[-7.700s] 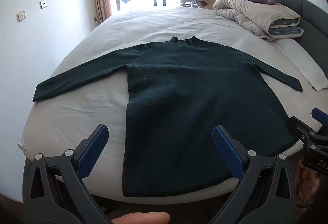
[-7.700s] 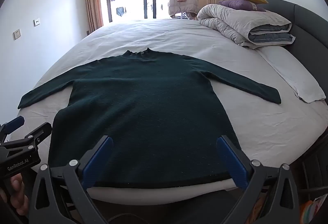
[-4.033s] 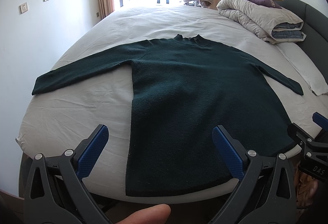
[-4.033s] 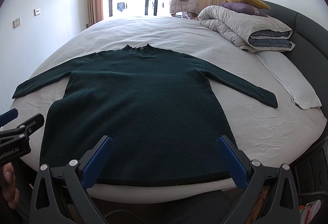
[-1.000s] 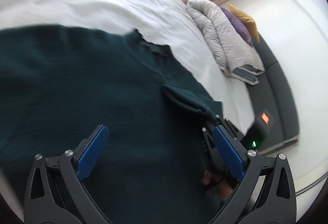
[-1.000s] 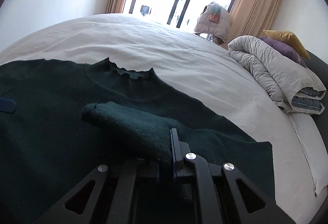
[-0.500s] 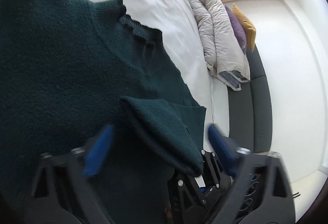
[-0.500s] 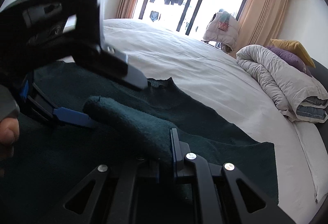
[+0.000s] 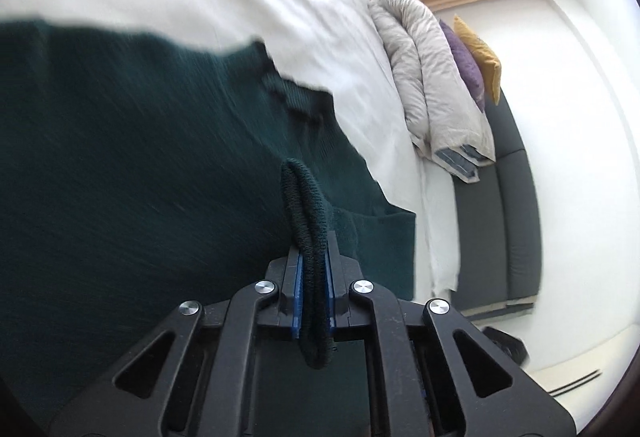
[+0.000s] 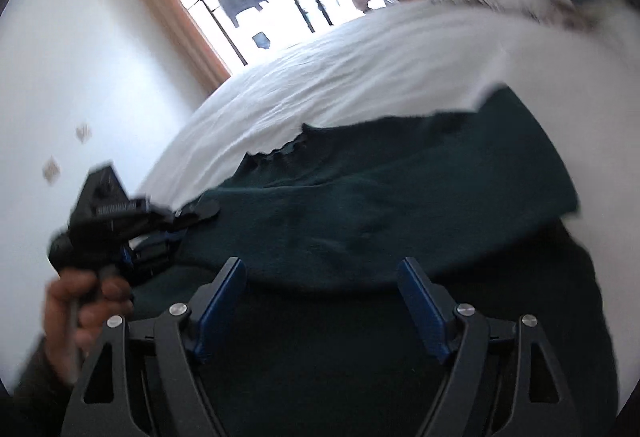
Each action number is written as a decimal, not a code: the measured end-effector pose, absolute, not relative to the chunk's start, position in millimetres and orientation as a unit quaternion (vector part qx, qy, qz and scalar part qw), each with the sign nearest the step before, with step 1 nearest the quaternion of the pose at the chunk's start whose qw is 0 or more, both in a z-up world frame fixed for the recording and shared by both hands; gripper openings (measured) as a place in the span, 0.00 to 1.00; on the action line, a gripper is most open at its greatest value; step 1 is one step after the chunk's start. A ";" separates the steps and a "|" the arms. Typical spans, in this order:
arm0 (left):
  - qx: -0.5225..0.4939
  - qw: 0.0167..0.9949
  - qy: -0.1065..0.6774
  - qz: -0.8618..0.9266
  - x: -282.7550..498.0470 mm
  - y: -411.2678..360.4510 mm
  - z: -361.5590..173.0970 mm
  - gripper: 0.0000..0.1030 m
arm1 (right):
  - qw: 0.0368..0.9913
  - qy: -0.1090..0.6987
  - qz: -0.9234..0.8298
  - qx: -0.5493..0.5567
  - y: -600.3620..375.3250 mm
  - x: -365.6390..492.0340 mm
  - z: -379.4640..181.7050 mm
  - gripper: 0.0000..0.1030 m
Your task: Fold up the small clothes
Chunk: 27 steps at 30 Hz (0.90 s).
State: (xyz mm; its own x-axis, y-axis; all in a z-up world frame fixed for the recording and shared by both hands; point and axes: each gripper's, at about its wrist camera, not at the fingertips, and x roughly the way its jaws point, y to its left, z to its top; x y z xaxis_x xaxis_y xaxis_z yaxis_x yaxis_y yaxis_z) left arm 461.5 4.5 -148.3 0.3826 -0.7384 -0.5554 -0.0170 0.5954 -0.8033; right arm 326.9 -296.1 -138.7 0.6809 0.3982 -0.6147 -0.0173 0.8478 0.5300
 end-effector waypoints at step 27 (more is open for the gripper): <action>-0.309 0.794 0.498 -0.160 423.3 69.8 -161.5 0.09 | 0.759 0.307 0.049 0.573 -422.0 319.9 -200.1 0.76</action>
